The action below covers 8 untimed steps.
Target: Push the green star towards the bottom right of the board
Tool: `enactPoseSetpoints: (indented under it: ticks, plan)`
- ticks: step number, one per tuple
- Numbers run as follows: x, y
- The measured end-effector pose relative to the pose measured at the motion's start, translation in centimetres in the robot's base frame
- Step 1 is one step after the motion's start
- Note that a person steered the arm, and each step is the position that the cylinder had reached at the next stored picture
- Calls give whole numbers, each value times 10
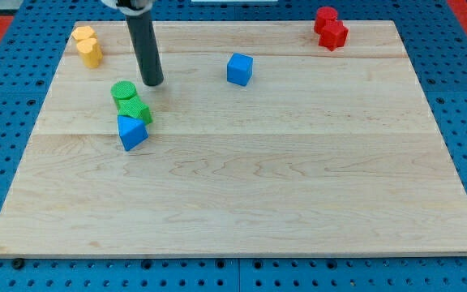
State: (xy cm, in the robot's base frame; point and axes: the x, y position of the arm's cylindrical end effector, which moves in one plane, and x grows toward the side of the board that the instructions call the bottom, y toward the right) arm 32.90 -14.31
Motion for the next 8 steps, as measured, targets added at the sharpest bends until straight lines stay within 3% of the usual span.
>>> enactPoseSetpoints:
  ticks: [1,3,5,8]
  plan:
    - [39,-71]
    - [94,-74]
    - [72,-13]
    - [138,147]
